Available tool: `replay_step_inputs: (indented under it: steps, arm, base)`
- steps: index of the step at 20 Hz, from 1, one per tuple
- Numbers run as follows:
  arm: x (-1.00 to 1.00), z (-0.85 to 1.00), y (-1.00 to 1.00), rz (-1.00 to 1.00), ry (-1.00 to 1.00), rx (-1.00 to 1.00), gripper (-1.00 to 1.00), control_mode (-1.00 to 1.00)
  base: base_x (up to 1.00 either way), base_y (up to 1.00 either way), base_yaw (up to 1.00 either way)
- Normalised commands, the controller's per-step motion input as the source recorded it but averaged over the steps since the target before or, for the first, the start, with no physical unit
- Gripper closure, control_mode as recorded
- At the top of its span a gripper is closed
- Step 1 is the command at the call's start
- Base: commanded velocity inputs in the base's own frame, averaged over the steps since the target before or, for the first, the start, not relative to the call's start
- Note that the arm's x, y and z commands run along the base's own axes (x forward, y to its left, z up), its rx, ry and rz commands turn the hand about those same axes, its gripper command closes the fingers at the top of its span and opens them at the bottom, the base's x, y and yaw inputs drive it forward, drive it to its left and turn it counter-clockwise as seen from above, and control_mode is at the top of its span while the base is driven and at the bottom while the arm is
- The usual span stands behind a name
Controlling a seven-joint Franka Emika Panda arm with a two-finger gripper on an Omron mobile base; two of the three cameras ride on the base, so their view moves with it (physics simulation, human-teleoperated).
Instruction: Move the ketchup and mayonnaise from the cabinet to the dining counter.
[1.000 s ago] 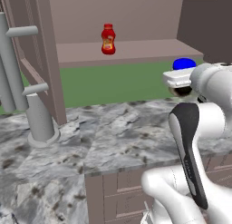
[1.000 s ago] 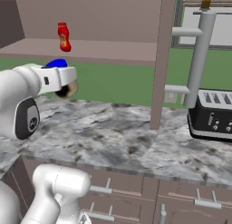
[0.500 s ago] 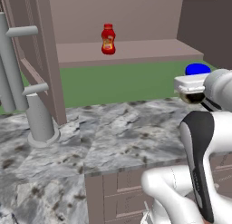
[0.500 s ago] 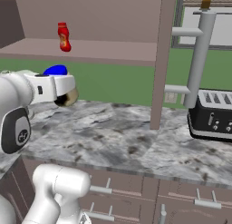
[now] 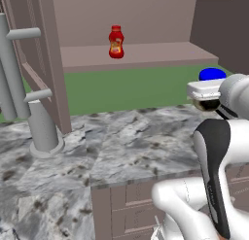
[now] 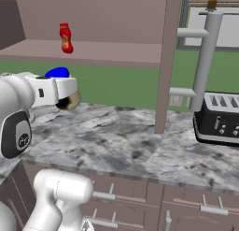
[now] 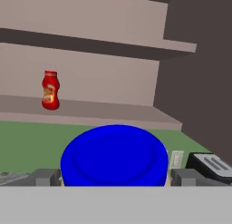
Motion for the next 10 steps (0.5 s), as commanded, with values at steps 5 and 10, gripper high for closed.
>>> replay_step_inputs:
  steps: [5,10]
  arm:
    - [0.0,0.0,0.0,0.0,0.0,0.0,1.0,1.0]
    - [0.0,0.0,0.0,0.0,0.0,0.0,1.0,1.0]
  base:
    - [-0.14,0.0,0.0]
    - [-0.82,0.0,0.0]
